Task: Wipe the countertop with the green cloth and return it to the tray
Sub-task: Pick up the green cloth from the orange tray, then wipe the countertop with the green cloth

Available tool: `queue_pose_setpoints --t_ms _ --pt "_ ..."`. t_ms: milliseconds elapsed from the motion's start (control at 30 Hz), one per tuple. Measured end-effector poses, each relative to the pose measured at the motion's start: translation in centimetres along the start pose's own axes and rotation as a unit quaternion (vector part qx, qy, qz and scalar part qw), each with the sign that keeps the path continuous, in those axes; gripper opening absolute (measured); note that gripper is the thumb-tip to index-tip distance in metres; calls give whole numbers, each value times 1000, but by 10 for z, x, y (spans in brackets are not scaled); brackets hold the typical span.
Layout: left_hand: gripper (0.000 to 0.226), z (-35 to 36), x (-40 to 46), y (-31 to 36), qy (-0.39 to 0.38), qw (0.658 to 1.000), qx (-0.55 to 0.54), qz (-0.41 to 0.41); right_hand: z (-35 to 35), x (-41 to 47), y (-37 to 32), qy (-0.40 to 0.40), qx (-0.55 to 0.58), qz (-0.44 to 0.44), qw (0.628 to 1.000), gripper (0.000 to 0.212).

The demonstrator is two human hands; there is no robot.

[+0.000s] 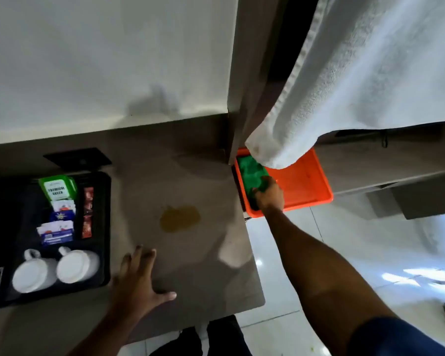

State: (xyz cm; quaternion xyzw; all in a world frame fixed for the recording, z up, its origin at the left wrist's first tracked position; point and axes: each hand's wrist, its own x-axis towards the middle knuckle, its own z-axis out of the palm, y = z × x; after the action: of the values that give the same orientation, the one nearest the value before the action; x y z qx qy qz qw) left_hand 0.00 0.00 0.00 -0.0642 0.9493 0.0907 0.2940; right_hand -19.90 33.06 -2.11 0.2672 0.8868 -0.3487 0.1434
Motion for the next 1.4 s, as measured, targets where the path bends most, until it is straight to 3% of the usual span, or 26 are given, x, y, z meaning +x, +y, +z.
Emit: queue_pose_setpoints --t_ms 267,433,633,733,833,900,967,1067,1267,1400 --pt "133 8 9 -4 7 1000 -10 -14 14 40 0 -19 -39 74 996 68" --pt "131 11 9 -7 21 1000 -3 -9 14 53 -5 -34 -2 100 994 50" --pt "132 11 9 -6 28 999 -12 -11 6 25 -29 26 -24 23 999 35" --pt "130 11 6 -7 41 999 -15 -4 17 -7 -41 67 -58 -54 995 38" --pt "129 13 2 -11 52 998 -30 5 53 -48 -45 5 -102 -159 982 53" --pt "130 19 -1 -13 70 997 -30 8 85 -75 -41 -70 -188 -220 955 58" --pt "131 27 -2 -17 80 996 -29 13 108 -96 -32 -129 -260 -257 922 76" --pt "128 43 -2 -24 103 994 -24 34 125 -108 -18 -135 -303 -298 895 89" --pt "106 69 15 -54 150 982 -21 109 135 -111 -32 -106 -270 -231 929 69" --pt "91 80 20 -64 178 974 -40 135 153 -108 -50 -110 -294 -198 929 61"
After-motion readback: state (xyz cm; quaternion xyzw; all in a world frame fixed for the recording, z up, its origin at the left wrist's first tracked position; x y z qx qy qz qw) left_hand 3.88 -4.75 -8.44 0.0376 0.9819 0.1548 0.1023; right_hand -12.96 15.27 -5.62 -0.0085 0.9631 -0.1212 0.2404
